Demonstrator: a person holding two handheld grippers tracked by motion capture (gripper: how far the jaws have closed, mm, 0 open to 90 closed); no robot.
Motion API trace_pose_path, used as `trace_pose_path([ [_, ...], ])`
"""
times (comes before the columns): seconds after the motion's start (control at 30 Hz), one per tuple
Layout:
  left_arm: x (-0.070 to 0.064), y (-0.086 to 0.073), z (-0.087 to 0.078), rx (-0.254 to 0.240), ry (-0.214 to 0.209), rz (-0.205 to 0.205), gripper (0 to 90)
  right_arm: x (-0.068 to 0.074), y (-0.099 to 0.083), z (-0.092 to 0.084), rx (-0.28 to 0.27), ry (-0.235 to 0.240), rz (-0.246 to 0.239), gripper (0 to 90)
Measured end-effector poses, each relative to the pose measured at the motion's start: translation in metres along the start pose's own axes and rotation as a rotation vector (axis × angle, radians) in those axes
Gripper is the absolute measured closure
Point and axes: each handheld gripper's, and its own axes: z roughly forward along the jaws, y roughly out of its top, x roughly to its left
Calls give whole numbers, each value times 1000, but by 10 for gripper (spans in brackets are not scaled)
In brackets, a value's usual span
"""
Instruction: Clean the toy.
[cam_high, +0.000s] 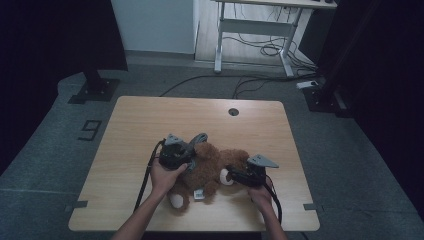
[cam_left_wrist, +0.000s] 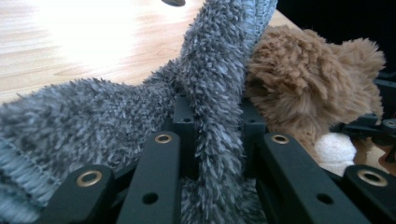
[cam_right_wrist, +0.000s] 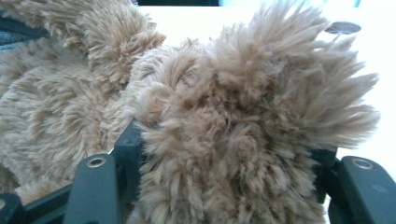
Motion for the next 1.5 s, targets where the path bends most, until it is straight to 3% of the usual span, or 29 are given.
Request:
trace_pose_path([
  [0.07,-5,0,-2,-7,-10,12,752,0,0,0,0,0,1,357],
  [0.2,-23,2,1,-14,-70,41,752,0,0,0,-1,-3,0,357],
  [0.33,-30,0,8,-8,-39,83,752,0,0,0,-2,-4,0,358],
  [0.47,-18,-3,3,-7,-29,56,755,1,0,0,-4,0,-2,358],
  [0.67,12,-13,-17,-10,33,26,756,1,0,-1,-6,4,-3,358],
  [0.73,23,-21,-24,-13,52,11,755,1,0,-1,-6,4,-3,357],
  [0.83,41,-40,-33,-21,56,-45,755,0,0,-1,-7,5,-2,357],
  [0.97,56,-60,-37,-17,76,-87,754,1,-1,-1,-8,6,-5,357],
  [1.03,64,-64,-41,-21,65,-120,752,1,-1,-1,-10,5,-5,357],
  [1.13,64,-60,-49,-33,72,-118,751,1,-1,-1,-10,3,-4,357],
  [1.3,43,-32,-67,-114,73,-50,751,0,-1,-1,-8,4,0,356],
  [1.4,26,-10,-72,-150,42,-9,751,0,-1,-1,-8,6,-1,355],
  [1.5,10,13,-67,-154,-4,19,750,0,-1,-2,-9,9,0,354],
])
